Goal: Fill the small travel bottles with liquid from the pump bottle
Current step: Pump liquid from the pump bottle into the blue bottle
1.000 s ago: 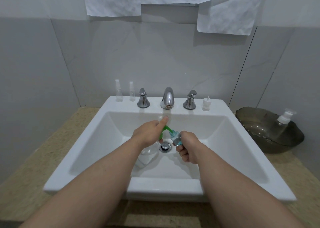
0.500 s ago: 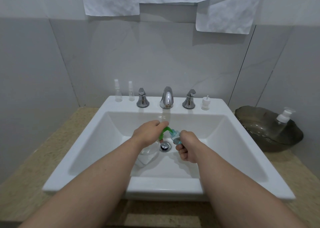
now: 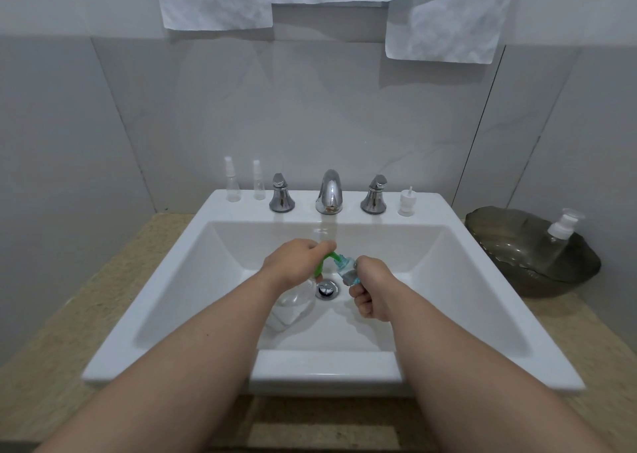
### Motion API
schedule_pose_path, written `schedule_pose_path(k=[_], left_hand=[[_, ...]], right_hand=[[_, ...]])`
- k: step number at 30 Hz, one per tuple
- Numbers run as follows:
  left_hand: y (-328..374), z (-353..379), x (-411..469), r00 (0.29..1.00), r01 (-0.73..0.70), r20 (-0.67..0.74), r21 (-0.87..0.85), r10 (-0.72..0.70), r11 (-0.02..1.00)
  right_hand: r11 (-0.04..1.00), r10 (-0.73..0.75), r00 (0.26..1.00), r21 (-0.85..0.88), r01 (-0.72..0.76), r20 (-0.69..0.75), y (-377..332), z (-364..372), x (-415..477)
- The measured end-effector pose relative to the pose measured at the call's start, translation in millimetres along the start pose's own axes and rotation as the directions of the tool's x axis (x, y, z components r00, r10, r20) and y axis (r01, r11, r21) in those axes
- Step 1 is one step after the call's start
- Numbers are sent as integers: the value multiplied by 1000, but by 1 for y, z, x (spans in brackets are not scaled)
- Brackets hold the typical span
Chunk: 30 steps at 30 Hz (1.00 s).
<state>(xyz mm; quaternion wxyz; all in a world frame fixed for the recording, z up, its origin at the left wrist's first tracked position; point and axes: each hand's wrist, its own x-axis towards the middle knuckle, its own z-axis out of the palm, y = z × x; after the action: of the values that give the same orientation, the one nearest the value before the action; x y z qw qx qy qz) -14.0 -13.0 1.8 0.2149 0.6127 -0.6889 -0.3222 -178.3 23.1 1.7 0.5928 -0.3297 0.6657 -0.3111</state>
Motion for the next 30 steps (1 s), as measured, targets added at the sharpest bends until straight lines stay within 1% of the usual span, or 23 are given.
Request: schedule_pose_path(k=[10, 16, 22, 26, 30], left_hand=[[2, -1, 0, 1000, -1, 15, -86, 2, 996], [-1, 0, -2, 999, 15, -37, -42, -17, 999], [0, -3, -7, 998, 7, -65, 4, -7, 1000], [1, -3, -7, 998, 13, -58, -9, -13, 1000], [2, -2, -5, 999, 15, -38, -64, -18, 998]], right_hand=[[998, 24, 999, -64, -23, 26, 2, 1, 1], [997, 39, 998, -68, -37, 38, 3, 2, 4], [999, 19, 999, -31, -18, 44, 1, 1, 3], [999, 17, 999, -31, -16, 36, 1, 1, 4], [999, 14, 999, -32, -13, 37, 1, 1, 4]])
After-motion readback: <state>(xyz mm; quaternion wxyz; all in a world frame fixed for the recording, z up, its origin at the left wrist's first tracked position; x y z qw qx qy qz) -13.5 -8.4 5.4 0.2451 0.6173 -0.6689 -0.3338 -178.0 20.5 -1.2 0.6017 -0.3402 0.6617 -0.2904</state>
